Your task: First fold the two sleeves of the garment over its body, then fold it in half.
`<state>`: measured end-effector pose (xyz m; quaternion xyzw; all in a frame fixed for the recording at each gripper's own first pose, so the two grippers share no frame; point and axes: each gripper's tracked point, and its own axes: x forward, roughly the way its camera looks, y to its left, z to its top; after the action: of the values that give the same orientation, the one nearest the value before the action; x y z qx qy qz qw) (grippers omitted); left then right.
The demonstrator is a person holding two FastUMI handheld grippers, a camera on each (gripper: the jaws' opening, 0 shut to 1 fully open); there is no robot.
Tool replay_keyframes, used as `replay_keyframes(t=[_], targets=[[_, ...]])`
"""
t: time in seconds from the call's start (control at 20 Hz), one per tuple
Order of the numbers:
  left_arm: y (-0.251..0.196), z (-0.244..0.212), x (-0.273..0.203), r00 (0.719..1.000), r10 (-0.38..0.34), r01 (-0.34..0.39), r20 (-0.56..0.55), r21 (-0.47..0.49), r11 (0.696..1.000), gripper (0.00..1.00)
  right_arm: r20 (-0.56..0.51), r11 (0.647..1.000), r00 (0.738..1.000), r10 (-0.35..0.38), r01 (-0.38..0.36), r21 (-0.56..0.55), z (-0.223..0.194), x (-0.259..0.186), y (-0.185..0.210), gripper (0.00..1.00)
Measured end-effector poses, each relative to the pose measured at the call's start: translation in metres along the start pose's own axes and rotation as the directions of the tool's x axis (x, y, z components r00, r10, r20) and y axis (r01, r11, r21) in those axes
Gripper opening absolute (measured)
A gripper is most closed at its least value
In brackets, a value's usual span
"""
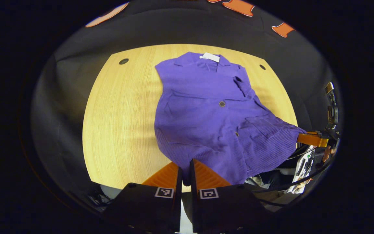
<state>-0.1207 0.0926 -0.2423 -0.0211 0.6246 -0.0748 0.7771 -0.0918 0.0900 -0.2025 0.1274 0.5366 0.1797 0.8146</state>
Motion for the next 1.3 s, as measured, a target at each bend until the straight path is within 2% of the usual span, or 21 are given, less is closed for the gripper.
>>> replay_keyframes(t=[0.3,0.55,0.9,1.3], targets=[[0.004,0.067,-0.016,0.999,-0.011,0.007,0.031,0.136,0.991,0.14,0.055,0.998,0.997,-0.047,0.049,-0.04,0.055,-0.011,0.007,0.06],[0.017,0.127,-0.017,0.999,-0.029,0.023,0.033,0.178,0.984,0.14,0.069,0.994,0.994,-0.085,0.09,-0.065,0.106,-0.006,0.004,0.06],[0.051,0.204,0.0,1.0,-0.009,0.006,0.014,0.198,0.98,0.14,0.021,0.981,0.984,-0.174,0.175,-0.083,0.167,0.022,-0.02,0.05],[0.06,0.263,0.041,0.997,-0.075,0.075,0.002,0.124,0.99,0.14,-0.039,0.978,0.977,-0.207,0.206,-0.039,0.219,0.058,-0.041,0.05]])
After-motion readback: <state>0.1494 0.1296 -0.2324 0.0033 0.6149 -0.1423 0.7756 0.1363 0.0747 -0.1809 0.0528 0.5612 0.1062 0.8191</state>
